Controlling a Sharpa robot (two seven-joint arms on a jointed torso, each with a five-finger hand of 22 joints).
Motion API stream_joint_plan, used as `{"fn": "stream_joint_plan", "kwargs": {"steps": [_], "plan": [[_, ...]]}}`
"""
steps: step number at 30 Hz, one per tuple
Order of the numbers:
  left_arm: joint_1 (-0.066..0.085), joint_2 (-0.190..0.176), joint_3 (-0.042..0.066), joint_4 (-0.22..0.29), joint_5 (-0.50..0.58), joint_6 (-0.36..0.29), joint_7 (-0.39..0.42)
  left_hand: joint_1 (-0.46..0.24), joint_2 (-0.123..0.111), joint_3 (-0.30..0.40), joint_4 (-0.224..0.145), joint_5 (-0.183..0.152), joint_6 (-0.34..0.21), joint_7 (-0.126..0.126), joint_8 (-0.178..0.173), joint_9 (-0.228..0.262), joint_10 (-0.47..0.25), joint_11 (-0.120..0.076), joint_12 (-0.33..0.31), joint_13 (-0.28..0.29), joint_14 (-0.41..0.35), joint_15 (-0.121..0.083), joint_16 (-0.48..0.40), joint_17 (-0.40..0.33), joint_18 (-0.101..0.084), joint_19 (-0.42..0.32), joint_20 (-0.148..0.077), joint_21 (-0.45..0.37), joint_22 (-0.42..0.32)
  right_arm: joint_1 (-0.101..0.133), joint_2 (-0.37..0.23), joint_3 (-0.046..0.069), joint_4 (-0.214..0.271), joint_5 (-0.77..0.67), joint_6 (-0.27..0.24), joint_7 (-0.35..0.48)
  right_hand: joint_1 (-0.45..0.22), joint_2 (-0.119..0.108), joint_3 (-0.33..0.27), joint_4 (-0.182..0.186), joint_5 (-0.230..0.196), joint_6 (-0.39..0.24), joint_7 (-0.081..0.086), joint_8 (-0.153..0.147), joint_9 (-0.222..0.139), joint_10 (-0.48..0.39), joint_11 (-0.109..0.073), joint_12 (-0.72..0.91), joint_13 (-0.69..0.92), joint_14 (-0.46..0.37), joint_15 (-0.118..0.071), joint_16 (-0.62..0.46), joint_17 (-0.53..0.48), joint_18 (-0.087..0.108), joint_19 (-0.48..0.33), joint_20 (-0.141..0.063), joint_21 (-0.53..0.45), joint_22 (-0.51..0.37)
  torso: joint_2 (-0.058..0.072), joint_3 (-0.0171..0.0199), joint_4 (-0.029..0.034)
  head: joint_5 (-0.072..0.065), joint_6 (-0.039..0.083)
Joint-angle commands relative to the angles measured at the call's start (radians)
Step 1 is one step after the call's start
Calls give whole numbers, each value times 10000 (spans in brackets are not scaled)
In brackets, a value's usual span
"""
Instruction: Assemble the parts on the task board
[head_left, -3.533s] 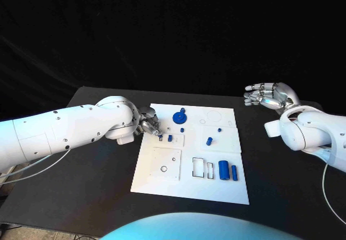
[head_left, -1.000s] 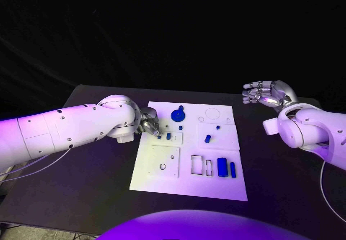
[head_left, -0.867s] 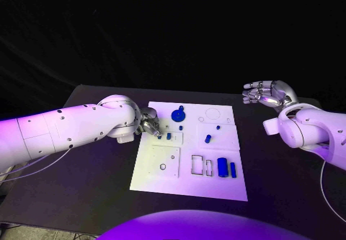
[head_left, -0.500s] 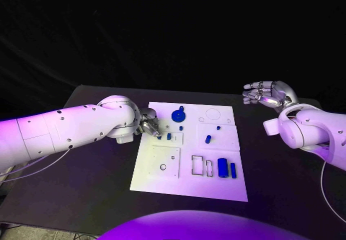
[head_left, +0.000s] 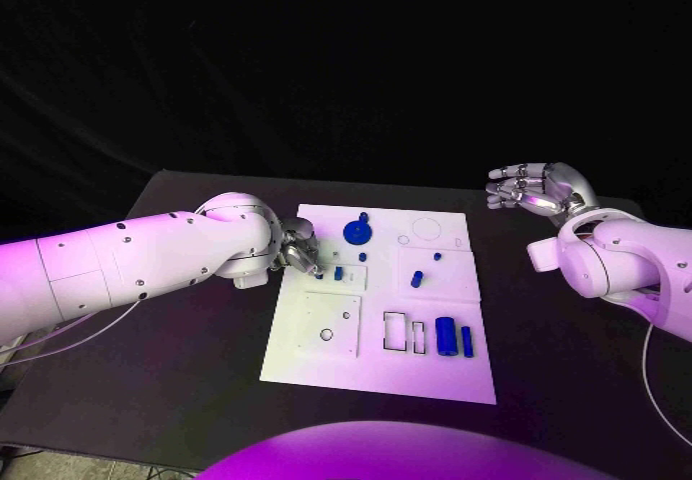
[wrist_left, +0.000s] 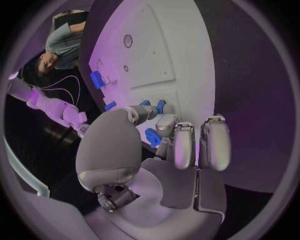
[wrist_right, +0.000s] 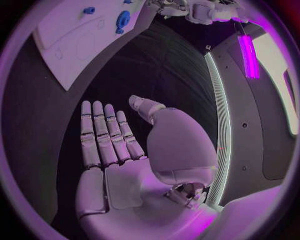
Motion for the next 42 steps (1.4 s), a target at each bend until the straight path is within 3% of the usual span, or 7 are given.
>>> {"fn": "stream_joint_plan", "kwargs": {"steps": [1,7,15,32,37,42], "plan": [[-39,19,-33,20,-92,59,-11,68,47,1593,-1616,68,241,-187,29,25,109,-3,42,24,671,-64,-5,1490,-165,30,-19,67,4,-5,1,2,9,-27,131,107,-50,69,-72,-6,55,-86,895,-56,-15,-53,11,65,-3,-65,14,48,-9,69,29,39,-60,-9,0,2,-6,-4,-10],[-39,39,-33,34,86,120,11,-162,23,1543,-1506,90,344,-236,77,59,193,-32,55,48,673,-81,-5,1491,-170,42,-39,74,23,-5,-1,2,10,-27,133,107,-50,69,-72,-6,55,-86,895,-56,-15,-53,11,65,-3,-65,14,48,-9,69,29,39,-60,-9,-1,9,-8,-10,-17],[-39,55,-33,3,243,119,24,-986,-47,616,-759,-70,549,-440,62,137,305,-176,49,102,675,-194,-10,1492,-182,74,-145,70,71,-5,-10,2,15,-27,132,109,-50,69,-72,-6,55,-86,895,-56,-15,-53,11,65,-3,-65,14,48,-9,69,29,39,-60,-9,-1,10,-6,-43,-22],[-38,89,-33,-211,285,-60,26,-1375,-25,-727,254,-148,743,-469,-102,141,291,-199,53,168,678,-221,-9,1501,-188,97,-182,51,91,-10,-12,2,3,-22,133,122,-72,83,-88,15,55,-86,899,-57,-17,-64,15,79,-3,-83,17,72,-23,68,37,41,-73,-33,-8,7,-2,-68,11],[-39,85,-31,-252,320,-229,36,-1508,64,-1695,639,-130,790,-447,-189,151,274,-179,43,178,677,-208,-15,1499,-188,101,-169,38,94,-16,-14,2,0,-22,137,123,-77,84,-93,19,53,-88,901,-58,-18,-68,16,82,-3,-88,19,79,-28,68,38,41,-77,-39,1,-3,-8,-68,45],[-46,74,-16,-258,393,-451,49,-1895,255,-2262,665,-114,820,-430,-271,137,266,-161,36,180,679,-192,-14,1503,-186,101,-157,29,91,-27,-19,2,1,-21,142,125,-77,84,-93,19,53,-88,901,-58,-18,-68,16,82,-3,-88,19,79,-28,68,38,41,-77,-39,9,-9,-10,-85,49]]}}
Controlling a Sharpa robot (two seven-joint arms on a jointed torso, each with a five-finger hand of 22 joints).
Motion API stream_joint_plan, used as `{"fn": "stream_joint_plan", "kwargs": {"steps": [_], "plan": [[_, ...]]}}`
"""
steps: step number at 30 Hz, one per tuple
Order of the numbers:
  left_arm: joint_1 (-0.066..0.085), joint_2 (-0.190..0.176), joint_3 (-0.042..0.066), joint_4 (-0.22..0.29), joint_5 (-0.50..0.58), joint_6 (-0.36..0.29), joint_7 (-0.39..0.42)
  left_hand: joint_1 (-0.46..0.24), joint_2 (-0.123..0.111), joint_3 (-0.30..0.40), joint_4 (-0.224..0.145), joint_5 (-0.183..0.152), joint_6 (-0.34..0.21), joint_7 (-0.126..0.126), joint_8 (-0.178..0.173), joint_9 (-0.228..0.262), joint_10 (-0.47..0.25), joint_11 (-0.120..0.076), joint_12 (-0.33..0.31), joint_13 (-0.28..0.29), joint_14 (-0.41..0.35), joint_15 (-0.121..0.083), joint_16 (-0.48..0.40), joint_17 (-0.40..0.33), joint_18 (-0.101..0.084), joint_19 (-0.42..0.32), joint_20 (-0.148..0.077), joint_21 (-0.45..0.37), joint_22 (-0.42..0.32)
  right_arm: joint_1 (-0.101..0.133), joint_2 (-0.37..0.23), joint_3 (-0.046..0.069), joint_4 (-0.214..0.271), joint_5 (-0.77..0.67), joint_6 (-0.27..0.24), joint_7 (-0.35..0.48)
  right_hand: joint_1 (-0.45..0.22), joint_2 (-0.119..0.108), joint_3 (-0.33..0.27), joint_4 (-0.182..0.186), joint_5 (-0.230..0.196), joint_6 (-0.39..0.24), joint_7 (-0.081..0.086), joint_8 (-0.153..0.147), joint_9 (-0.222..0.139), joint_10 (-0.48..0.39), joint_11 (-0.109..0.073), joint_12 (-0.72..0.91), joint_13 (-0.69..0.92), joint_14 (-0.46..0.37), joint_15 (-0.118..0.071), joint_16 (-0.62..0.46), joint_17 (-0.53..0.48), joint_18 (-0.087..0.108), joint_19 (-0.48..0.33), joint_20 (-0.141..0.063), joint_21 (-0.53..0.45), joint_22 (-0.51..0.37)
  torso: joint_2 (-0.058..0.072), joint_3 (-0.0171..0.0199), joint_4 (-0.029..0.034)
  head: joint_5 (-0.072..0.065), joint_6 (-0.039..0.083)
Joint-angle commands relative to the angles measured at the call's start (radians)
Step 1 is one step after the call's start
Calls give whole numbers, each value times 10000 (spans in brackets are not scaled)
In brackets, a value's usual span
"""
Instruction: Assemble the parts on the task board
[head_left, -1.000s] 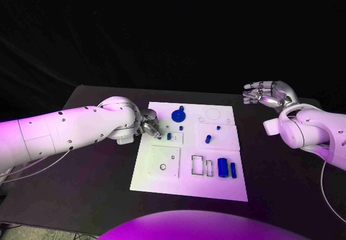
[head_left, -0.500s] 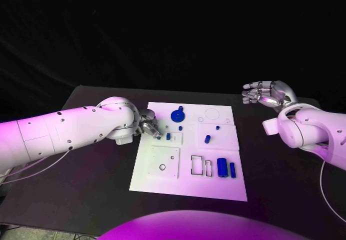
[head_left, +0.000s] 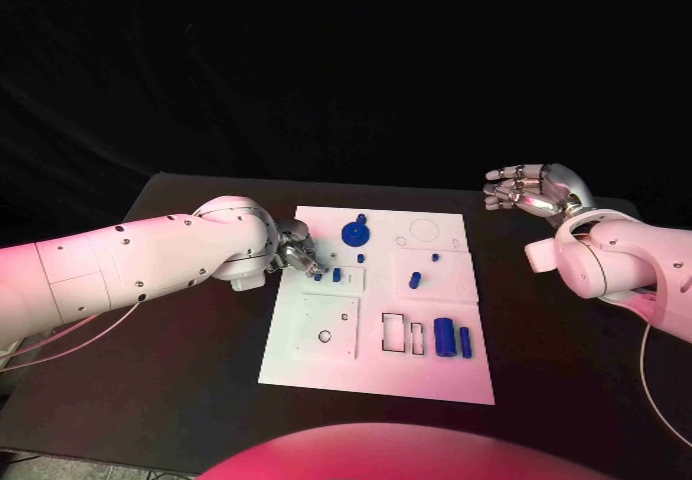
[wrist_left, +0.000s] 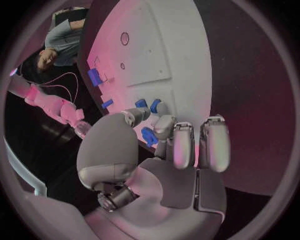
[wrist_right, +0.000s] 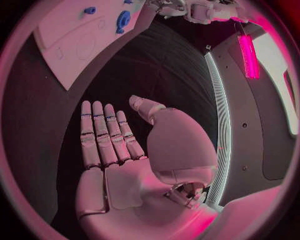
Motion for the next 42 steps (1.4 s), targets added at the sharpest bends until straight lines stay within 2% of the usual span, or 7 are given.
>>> {"fn": "stream_joint_plan", "kwargs": {"steps": [1,16,20,23,24,26,42], "plan": [[-9,4,23,8,196,-346,74,-329,64,-392,9,-37,33,59,-69,-2,-21,-10,-5,9,717,-11,-12,1505,-187,-4,-46,-10,11,-16,-5,2,4,-25,142,113,-24,31,-64,-10,53,-88,901,-58,-10,-68,16,33,-3,-53,-18,39,-14,68,38,41,-39,-16,15,-11,-7,-23,12],[-16,-383,298,298,1026,-1182,411,-1097,290,-1385,1,-18,-44,70,-144,49,-139,-1,-139,-166,712,-6,-23,1498,-157,-68,-44,-89,-115,-53,-17,2,-11,-24,147,117,-31,34,-72,-4,52,-92,905,-61,-12,-76,19,39,-4,-64,-15,51,-22,67,41,43,-47,-28,-1,1,9,-72,30],[-10,-477,389,415,1412,-1819,1399,26,323,-1283,-79,59,-795,356,-453,32,-1085,250,-1057,-1389,678,175,-93,1424,110,-798,98,-857,-1429,-59,-15,2,-25,-24,145,117,-33,37,-75,-2,52,-93,907,-62,-13,-78,20,42,-4,-68,-15,56,-25,66,42,43,-49,-33,-5,9,14,-90,69],[-8,-412,410,444,1522,-2295,2346,1769,99,-577,-139,43,-1760,905,-936,-261,-3299,738,-2807,-3508,-276,627,-1814,-432,725,-2831,475,-3172,-4779,-60,-5,2,-33,-24,145,118,-32,38,-74,-2,53,-93,906,-62,-13,-79,20,44,-4,-69,-14,59,-26,66,43,43,-51,-36,0,8,13,-111,112],[-8,-350,402,448,1464,-2515,2810,2517,-52,-243,-254,28,-2058,1172,-1201,-531,-4016,1004,-3212,-3803,-1446,869,-3414,-2036,1040,-4074,665,-4735,-6675,-61,1,2,-36,-24,150,118,-32,38,-74,-2,53,-93,906,-62,-13,-79,20,44,-4,-69,-14,59,-26,66,43,43,-51,-36,9,2,0,-119,133],[-10,-224,349,444,1115,-2915,3577,3162,-259,168,-356,-22,-2455,1603,-1745,-1051,-4885,1419,-3934,-4394,-3297,1237,-5554,-4049,1026,-4572,944,-5631,-7175,-62,10,2,-40,-24,160,120,-29,40,-73,-3,55,-92,905,-62,-13,-79,19,46,-3,-70,-14,62,-27,67,44,43,-51,-37,15,-3,-13,-120,161],[-52,678,-101,-201,-3404,-3883,5644,4202,-672,-578,-1083,-93,-2080,1538,-2950,-3082,-5374,1536,-5878,-6877,-3416,1324,-5016,-5031,1074,-4289,1079,-5847,-7284,-73,16,2,-20,-26,217,129,-17,47,-68,-10,61,-90,901,-61,-13,-79,16,51,-3,-71,-15,70,-31,67,48,42,-54,-43,17,-5,11,-229,243]]}}
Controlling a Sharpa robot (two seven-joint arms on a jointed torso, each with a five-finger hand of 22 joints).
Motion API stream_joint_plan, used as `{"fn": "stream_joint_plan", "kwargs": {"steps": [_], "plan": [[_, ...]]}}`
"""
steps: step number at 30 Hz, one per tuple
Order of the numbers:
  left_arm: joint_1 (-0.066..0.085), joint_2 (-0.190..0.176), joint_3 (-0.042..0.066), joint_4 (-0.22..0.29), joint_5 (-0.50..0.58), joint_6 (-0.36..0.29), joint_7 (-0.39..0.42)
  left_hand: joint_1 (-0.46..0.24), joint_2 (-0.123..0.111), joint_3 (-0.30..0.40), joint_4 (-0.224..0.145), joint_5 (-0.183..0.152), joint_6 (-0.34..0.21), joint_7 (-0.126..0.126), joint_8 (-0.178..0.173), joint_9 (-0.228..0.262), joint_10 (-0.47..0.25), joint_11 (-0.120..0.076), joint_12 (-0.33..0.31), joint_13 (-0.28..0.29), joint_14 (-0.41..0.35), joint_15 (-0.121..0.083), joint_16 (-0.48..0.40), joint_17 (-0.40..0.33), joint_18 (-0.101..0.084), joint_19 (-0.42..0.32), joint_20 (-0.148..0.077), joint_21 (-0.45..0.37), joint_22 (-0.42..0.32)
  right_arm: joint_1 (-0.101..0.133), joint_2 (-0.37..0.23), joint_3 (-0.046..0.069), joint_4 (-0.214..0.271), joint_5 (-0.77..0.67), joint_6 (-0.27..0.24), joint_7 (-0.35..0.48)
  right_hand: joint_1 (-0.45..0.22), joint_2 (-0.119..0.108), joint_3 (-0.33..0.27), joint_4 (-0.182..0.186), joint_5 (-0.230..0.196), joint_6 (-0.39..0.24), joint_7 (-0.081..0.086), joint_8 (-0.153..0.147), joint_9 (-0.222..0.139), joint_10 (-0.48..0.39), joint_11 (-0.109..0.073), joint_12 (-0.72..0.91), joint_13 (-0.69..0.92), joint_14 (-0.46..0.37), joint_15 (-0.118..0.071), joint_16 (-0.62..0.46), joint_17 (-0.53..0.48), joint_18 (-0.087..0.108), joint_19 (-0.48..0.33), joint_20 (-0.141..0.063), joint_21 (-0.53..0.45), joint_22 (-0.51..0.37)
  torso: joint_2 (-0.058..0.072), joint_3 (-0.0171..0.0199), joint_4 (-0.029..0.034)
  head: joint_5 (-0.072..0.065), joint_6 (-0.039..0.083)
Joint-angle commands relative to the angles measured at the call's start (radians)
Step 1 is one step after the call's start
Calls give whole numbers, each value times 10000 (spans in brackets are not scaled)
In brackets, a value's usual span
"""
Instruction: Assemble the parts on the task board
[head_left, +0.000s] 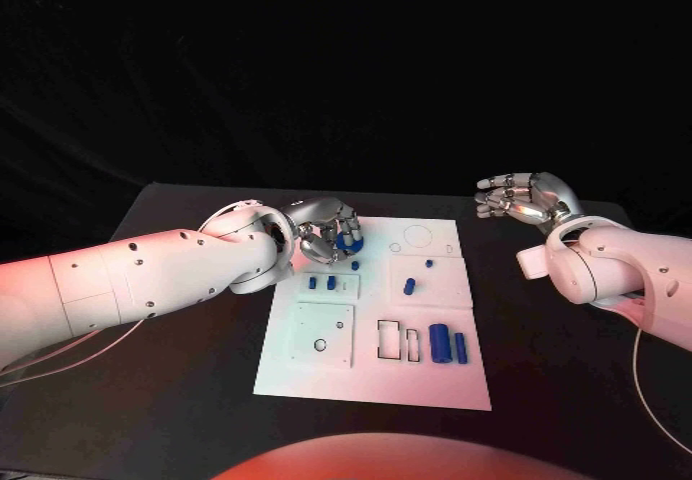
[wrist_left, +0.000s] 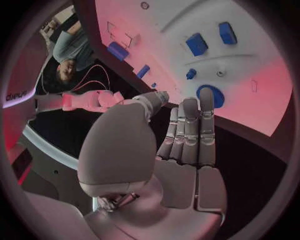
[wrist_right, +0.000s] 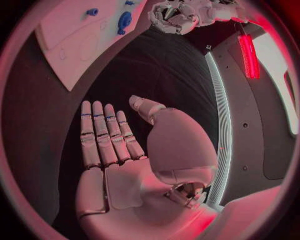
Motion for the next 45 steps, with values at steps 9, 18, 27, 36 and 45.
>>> {"fn": "stream_joint_plan", "kwargs": {"steps": [9,18,27,36,45], "plan": [[-181,657,-114,-569,-2981,395,196,212,-2,-464,99,-20,577,-32,-386,-763,172,55,-425,-827,1349,5,2287,1367,134,470,36,682,428,-15,24,2,20,-38,184,116,-18,48,-69,-9,60,-90,901,-61,-15,-80,16,51,-3,-71,-15,31,-9,67,48,42,-59,-9,14,-11,-16,-28,31],[-220,852,-115,-830,-3263,625,-50,289,2,-537,165,-19,757,-6,-489,-969,205,76,-541,-1067,1760,20,3003,1848,-42,1039,70,1619,1546,-19,21,2,24,-42,184,116,8,61,-60,-25,71,-85,900,-58,-16,-83,13,66,-3,-77,-18,57,-19,68,59,42,-67,-27,-2,-2,8,-81,-2],[-232,1063,-112,-1054,-3378,1184,-263,449,57,-363,200,-9,1067,-128,-551,-1121,448,-9,-572,-1239,1970,-42,3407,2054,-133,1317,66,2214,2240,-21,37,2,20,-44,196,121,8,61,-60,-25,71,-85,900,-58,-16,-83,13,66,-3,-77,-18,57,-19,68,59,42,-67,-27,-3,-3,11,-97,-30],[-248,1251,-108,-1356,-3408,1200,-334,556,96,-180,185,-7,1189,-102,-611,-1203,547,5,-607,-1329,2014,-38,3528,2054,-167,1392,58,2437,2493,-24,46,2,22,-44,213,125,8,61,-60,-25,71,-85,900,-58,-16,-83,13,66,-3,-77,-18,57,-19,68,59,42,-67,-27,-10,2,10,-99,-28],[-266,1376,-105,-1445,-3339,1289,-232,576,128,-70,198,-19,1296,-109,-636,-1248,629,-1,-622,-1384,2050,-39,3608,2070,-188,1429,66,2566,2638,-27,50,3,27,-44,222,126,7,67,-65,-24,72,-79,903,-55,-17,-84,15,80,-2,-84,-18,81,-30,69,69,41,-74,-44,-3,9,0,-119,-69]]}}
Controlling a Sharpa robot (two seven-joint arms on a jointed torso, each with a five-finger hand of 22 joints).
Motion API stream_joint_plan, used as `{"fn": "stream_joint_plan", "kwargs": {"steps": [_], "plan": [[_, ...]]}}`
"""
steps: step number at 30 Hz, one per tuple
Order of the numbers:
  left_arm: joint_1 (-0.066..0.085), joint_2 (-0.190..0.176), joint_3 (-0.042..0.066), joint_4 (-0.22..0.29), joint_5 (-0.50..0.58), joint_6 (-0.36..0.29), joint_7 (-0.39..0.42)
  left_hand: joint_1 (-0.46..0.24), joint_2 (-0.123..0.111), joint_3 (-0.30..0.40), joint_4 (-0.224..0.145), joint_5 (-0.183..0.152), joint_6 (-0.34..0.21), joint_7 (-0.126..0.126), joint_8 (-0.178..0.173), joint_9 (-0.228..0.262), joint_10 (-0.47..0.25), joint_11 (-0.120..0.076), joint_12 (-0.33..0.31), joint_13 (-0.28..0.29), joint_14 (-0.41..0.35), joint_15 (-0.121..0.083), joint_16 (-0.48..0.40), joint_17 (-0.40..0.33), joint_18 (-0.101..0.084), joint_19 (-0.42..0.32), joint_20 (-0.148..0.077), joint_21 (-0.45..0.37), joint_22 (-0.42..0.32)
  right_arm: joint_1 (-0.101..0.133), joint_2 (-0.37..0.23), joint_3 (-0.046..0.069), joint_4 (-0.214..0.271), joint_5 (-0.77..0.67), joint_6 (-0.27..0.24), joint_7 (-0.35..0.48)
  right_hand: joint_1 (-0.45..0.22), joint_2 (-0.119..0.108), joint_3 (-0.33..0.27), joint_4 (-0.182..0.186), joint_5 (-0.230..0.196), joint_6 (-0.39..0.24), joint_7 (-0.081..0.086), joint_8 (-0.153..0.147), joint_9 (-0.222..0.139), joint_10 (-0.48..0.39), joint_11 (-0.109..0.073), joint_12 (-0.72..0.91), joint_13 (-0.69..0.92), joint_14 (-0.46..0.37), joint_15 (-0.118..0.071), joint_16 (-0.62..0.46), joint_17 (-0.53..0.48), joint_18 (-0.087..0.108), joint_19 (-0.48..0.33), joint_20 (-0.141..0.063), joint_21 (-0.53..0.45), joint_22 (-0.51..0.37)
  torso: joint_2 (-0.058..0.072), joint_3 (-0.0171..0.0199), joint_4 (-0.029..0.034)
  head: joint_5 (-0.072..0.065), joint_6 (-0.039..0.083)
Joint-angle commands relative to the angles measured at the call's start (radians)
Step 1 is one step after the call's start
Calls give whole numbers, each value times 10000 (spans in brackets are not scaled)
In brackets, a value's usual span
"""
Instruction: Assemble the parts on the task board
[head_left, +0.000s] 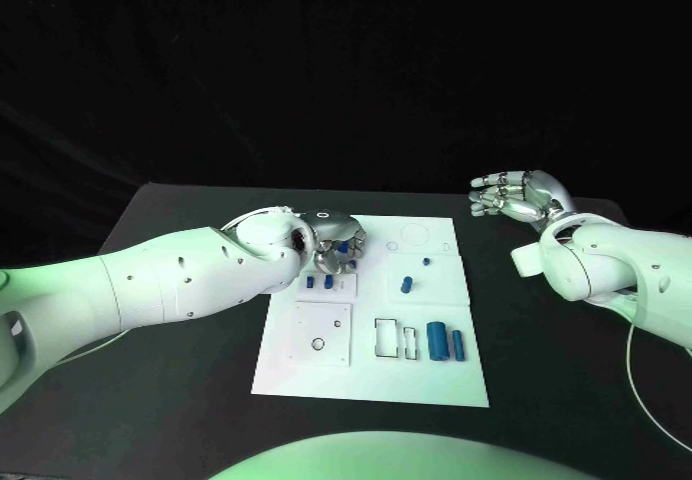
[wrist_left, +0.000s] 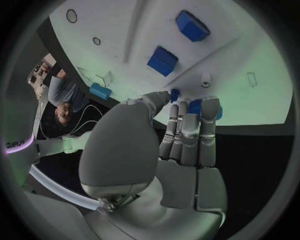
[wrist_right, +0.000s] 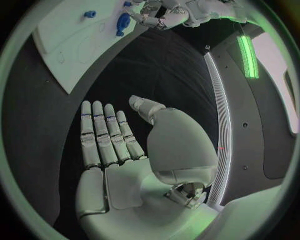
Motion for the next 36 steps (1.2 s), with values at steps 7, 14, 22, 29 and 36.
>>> {"fn": "stream_joint_plan", "kwargs": {"steps": [7,14,22,29,36], "plan": [[-38,51,6,-20,14,289,79,122,-5,111,-6,-29,152,-38,-73,-51,197,-43,-30,-42,82,-16,130,31,-197,97,-4,143,137,-7,6,1,18,-44,168,110,7,67,-38,4,34,-79,903,-55,-9,-84,15,23,-2,-85,-18,35,-9,69,32,4,-36,-9,-2,5,21,-29,-39],[-55,96,6,-69,24,436,44,202,46,228,-72,-32,287,-68,-100,-96,341,-89,4,-67,135,-52,233,78,-220,149,-22,298,324,-9,21,1,10,-44,177,112,7,67,-38,4,34,-79,903,-55,-9,-84,15,23,-2,-85,-18,35,-9,69,32,4,-36,-9,-4,-4,12,-32,-54],[-96,147,5,-160,27,536,-22,460,237,540,-340,-76,535,-74,-155,-175,566,-146,57,-104,271,-112,442,210,-290,332,-73,687,791,-10,21,1,9,-44,185,112,7,67,-38,4,34,-79,903,-55,-9,-84,15,23,-2,-85,-18,35,-9,69,32,4,-36,-9,-2,-4,11,-45,-64],[-130,206,5,-220,37,480,0,548,359,736,-579,-108,851,-132,-189,-203,908,-239,106,-112,550,-192,693,541,-381,618,-136,1121,1346,-11,21,1,13,-44,192,113,7,67,-38,4,34,-79,903,-55,-9,-84,15,23,-2,-85,-18,35,-9,69,32,4,-36,-9,2,-4,7,-61,-81],[-155,225,5,-258,87,266,61,541,400,831,-715,-115,1016,-158,-260,-220,1094,-276,45,-144,709,-231,805,692,-453,843,-175,1406,1735,-11,25,1,14,-44,196,114,-1,78,-47,12,35,-66,904,-50,-9,-83,15,42,-2,-95,-18,66,-23,69,45,4,-45,-32,-7,0,18,-72,-91]]}}
